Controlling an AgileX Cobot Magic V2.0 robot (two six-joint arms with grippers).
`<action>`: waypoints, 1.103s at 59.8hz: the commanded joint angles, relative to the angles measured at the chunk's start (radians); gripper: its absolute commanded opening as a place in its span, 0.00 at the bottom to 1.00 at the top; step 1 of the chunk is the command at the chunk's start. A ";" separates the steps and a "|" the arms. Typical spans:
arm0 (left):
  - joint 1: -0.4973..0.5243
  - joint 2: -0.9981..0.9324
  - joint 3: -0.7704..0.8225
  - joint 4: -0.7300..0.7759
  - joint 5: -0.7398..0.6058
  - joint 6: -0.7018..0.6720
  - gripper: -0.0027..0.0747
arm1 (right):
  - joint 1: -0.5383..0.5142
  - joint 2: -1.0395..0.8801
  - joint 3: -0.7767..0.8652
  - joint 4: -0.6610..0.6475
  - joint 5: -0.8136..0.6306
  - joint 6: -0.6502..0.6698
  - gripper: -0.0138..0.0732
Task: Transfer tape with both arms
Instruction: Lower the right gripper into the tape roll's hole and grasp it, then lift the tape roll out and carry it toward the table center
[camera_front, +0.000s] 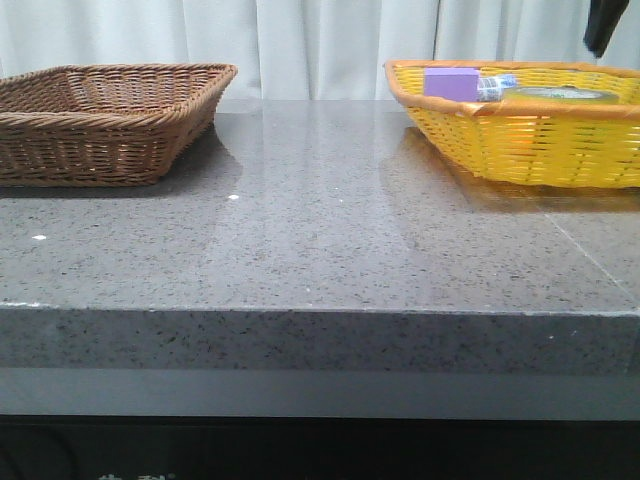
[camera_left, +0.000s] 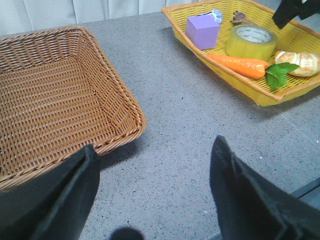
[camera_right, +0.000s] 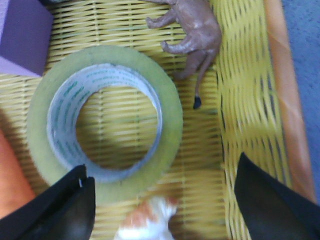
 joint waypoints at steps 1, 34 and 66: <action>-0.008 0.007 -0.032 -0.018 -0.074 0.000 0.65 | -0.007 0.004 -0.089 -0.003 -0.014 -0.019 0.84; -0.008 0.007 -0.032 -0.018 -0.074 0.000 0.65 | -0.007 0.158 -0.175 0.026 -0.078 -0.021 0.69; -0.008 0.007 -0.032 -0.018 -0.074 0.000 0.65 | -0.007 0.096 -0.213 0.029 -0.043 -0.020 0.41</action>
